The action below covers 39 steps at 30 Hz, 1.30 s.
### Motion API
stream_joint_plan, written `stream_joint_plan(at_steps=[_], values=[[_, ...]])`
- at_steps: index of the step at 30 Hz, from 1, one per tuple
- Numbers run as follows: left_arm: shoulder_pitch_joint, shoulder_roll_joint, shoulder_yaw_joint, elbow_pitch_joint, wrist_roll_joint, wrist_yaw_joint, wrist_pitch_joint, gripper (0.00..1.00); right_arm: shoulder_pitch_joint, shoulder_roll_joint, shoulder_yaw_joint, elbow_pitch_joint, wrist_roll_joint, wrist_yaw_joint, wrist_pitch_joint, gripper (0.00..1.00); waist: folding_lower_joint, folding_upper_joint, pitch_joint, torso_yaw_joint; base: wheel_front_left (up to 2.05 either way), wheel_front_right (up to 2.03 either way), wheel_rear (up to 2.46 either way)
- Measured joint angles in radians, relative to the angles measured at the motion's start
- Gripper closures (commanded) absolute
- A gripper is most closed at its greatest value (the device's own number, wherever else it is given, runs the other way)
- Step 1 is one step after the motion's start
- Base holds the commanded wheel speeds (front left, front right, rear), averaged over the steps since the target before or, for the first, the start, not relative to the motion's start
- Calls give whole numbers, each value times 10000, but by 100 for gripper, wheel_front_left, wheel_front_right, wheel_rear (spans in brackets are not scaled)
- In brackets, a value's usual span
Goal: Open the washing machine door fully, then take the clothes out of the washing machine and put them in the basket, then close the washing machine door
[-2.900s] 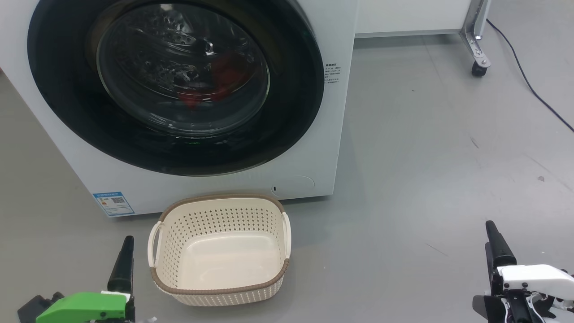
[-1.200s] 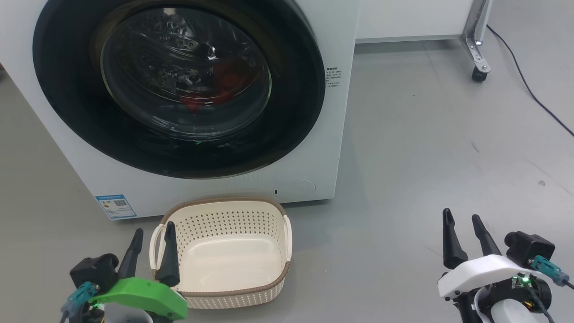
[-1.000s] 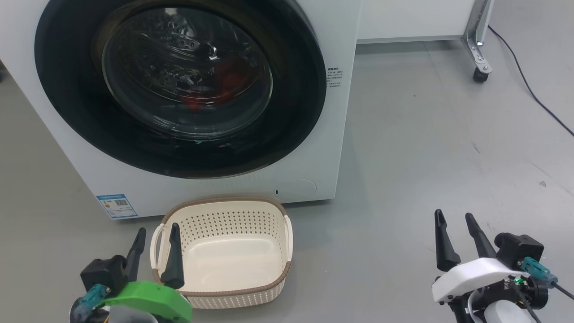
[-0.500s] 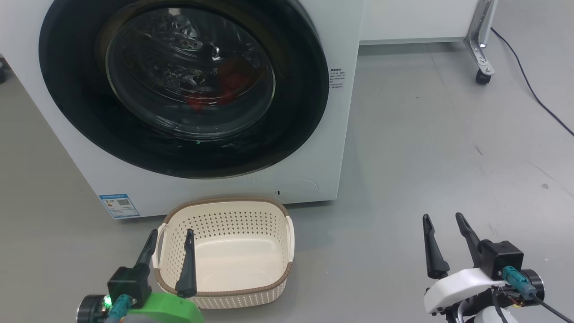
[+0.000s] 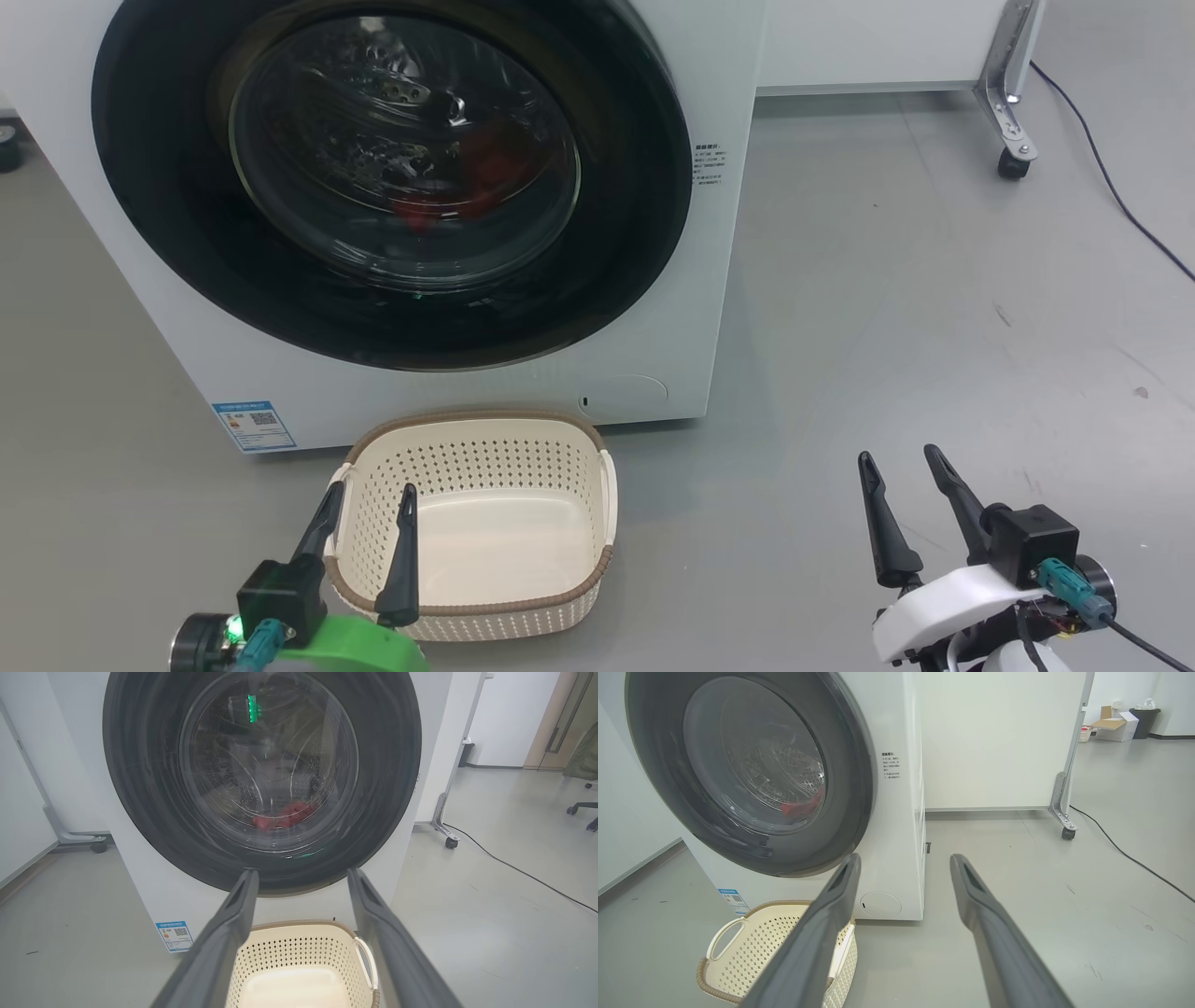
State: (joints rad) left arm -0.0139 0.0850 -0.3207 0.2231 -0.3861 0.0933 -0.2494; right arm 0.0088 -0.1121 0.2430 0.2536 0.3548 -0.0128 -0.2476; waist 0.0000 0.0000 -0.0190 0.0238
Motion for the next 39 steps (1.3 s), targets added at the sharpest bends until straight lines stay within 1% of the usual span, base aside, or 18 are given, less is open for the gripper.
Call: stream_joint_plan(at_steps=[12, 13, 14, 15, 24, 27, 31, 33, 37, 39], values=[[41, -58, 75, 115, 12, 27, 0, 0, 7, 109, -94, 81, -65, 10, 0, 0, 0, 0, 33, 19, 0, 0, 0], [43, -61, 79, 119, 13, 27, 0, 0, 7, 113, -109, 90, -71, 12, 0, 14, 0, 0, 35, 22, 0, 0, 0], [44, -63, 84, 121, 21, 27, 0, 0, 7, 117, -125, 98, -71, 12, 0, 81, 0, 0, 37, 24, 0, 0, 0], [45, -69, 94, 123, 27, 27, 0, 0, 7, 127, -146, 104, -71, 12, 0, 100, 0, 0, 39, 26, 0, 0, 0], [48, -100, 176, 207, 38, 27, 0, 0, 7, 174, -247, 157, -73, 29, 0, 100, 0, 0, 46, 58, 0, 0, 0], [52, -109, 176, 222, 40, 27, 0, 0, 7, 196, -326, 173, -69, 113, 0, 100, 0, 0, 54, 74, 0, 0, 0], [52, -117, 203, 224, 56, 27, 0, 0, 7, 238, -431, 180, -25, 138, 0, 100, 0, 0, 75, 96, 0, 0, 0], [52, -128, 238, 224, 79, 27, 0, 0, 6, 288, -504, 180, 100, 215, 0, 100, 0, 0, 93, 106, 0, 0, 0], [52, -136, 224, 219, 115, 27, 0, 0, 0, 372, -694, 176, 320, 240, 0, 100, 0, 0, 181, 136, 0, 0, 0], [51, -138, 228, 192, 136, 27, 0, 0, -6, 395, -800, 169, 451, 324, 0, 100, 0, 0, 266, 156, 0, 0, 0]])
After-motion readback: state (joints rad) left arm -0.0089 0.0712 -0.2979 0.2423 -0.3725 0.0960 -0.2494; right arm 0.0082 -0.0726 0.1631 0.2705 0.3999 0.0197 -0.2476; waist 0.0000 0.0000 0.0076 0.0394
